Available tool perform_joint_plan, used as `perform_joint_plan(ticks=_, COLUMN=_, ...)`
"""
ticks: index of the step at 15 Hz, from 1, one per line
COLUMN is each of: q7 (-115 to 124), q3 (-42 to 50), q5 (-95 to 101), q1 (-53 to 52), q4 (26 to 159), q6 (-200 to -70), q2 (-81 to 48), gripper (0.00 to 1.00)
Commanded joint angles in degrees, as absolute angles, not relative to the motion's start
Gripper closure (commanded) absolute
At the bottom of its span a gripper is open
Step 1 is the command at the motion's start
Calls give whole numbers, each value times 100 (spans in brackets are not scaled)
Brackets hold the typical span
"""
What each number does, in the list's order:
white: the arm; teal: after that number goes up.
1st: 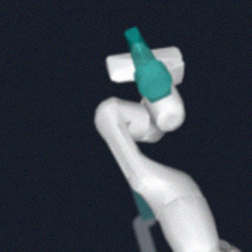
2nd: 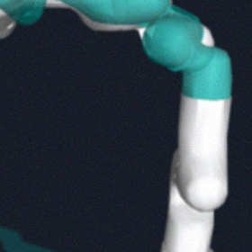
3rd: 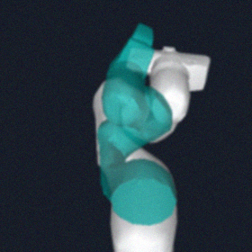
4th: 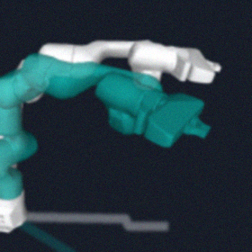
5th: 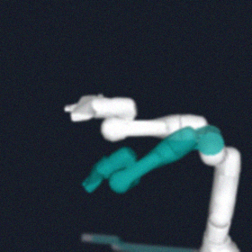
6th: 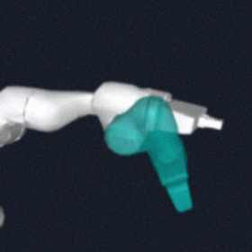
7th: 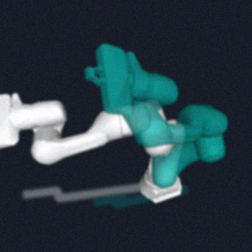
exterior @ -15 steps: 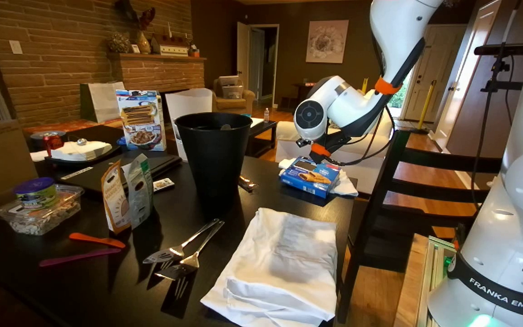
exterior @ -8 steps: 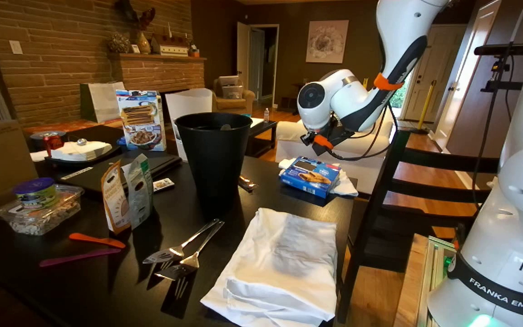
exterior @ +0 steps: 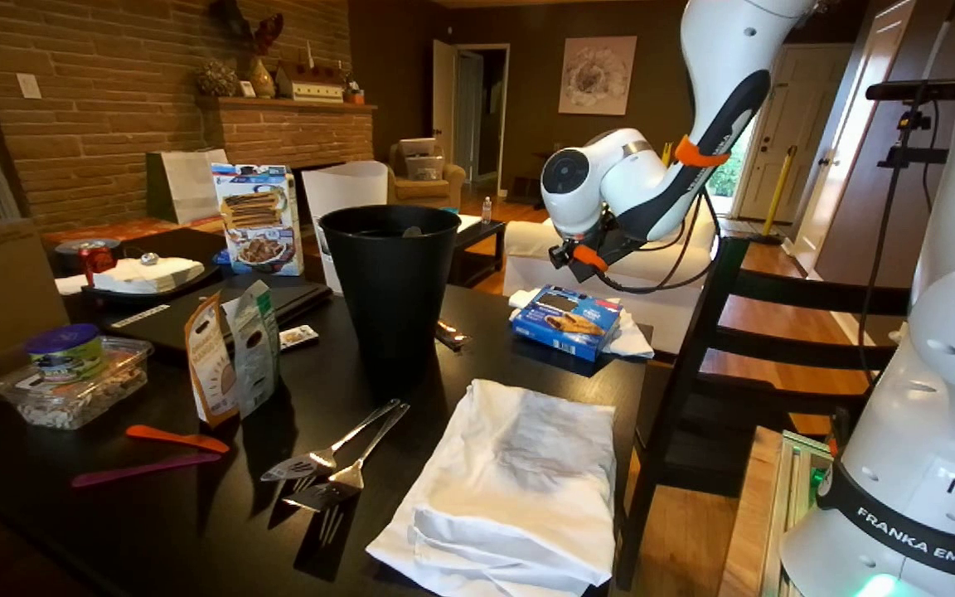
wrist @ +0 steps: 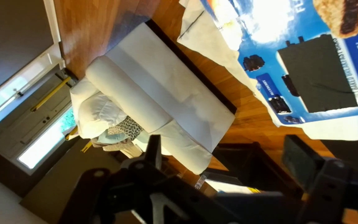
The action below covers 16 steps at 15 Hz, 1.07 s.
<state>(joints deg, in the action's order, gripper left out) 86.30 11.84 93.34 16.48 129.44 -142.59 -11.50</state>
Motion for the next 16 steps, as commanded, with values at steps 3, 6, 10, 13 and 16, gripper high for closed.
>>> perform_joint_plan(ticks=3, q7=6579, q3=1367, q5=7598, q1=2201, q4=11984, q6=-15407, q2=-1923, gripper=0)
perform_joint_plan(ticks=6, q7=5266, q3=1060, q5=6296, q1=2722, q4=11849, q6=-15646, q2=-2276, gripper=0)
perform_joint_plan(ticks=10, q7=3477, q3=-146, q5=4637, q1=3868, q4=11694, q6=-15435, q2=-2568, gripper=0)
perform_joint_plan(ticks=13, q7=2176, q3=-909, q5=3439, q1=4559, q4=11374, q6=-15174, q2=-2701, gripper=0)
perform_joint_plan(ticks=16, q7=1224, q3=-1233, q5=2756, q1=4863, q4=10930, q6=-14823, q2=-2803, gripper=0)
